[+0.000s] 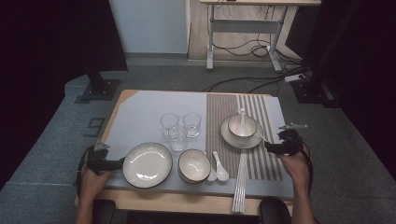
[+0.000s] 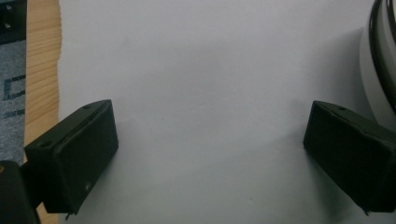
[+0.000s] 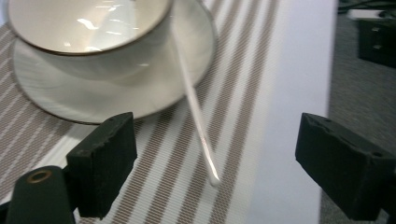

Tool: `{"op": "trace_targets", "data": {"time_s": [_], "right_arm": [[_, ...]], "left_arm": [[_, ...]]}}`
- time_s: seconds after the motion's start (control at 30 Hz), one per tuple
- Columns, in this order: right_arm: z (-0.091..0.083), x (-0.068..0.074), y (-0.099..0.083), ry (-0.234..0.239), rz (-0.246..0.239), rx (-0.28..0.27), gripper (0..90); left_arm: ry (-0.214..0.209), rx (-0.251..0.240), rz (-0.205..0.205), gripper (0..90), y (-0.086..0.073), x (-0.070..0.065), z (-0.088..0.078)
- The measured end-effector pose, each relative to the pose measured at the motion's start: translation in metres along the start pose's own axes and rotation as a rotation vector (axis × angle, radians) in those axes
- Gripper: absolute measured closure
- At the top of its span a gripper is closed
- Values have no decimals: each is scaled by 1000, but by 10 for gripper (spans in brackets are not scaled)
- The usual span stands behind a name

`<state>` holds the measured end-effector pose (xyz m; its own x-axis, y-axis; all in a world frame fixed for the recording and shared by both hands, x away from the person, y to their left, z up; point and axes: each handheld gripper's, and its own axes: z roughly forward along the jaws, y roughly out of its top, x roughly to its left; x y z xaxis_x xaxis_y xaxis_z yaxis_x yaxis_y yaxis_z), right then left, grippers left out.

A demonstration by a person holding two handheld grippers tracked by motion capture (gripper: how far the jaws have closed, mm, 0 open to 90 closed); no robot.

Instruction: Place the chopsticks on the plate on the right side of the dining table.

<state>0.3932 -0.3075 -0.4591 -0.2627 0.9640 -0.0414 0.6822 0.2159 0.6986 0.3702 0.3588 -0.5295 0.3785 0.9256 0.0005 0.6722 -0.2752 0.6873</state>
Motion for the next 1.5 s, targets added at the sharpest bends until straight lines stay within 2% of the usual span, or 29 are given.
{"op": "trace_targets", "data": {"time_s": [0.1,0.2,0.27,0.33,0.37,0.47,0.6,0.9,1.07,1.5], "right_arm": [[-2,-3,-12,-40,51,-29,143],[-3,-5,-25,-67,86,-49,229],[-3,-7,-32,-55,101,-46,350],[-3,-8,-37,-47,112,-55,425],[-3,-9,-40,-35,114,-61,492],[-1,-6,-46,-7,94,-71,601],[1,-3,-48,-3,75,-74,661],[8,-2,-50,-19,75,-42,726],[11,-2,-49,-4,79,-40,750],[20,-2,-43,1,51,-32,782]], "left_arm": [[0,0,0,28,0,0,0],[0,0,0,28,0,0,0],[0,0,0,28,0,0,0],[0,0,0,28,0,0,0],[0,0,0,28,0,0,0],[0,0,-1,28,0,0,0],[1,0,0,28,0,0,0],[1,-1,1,28,0,0,0],[1,-1,0,28,0,0,0],[1,0,0,28,0,0,0]]}}
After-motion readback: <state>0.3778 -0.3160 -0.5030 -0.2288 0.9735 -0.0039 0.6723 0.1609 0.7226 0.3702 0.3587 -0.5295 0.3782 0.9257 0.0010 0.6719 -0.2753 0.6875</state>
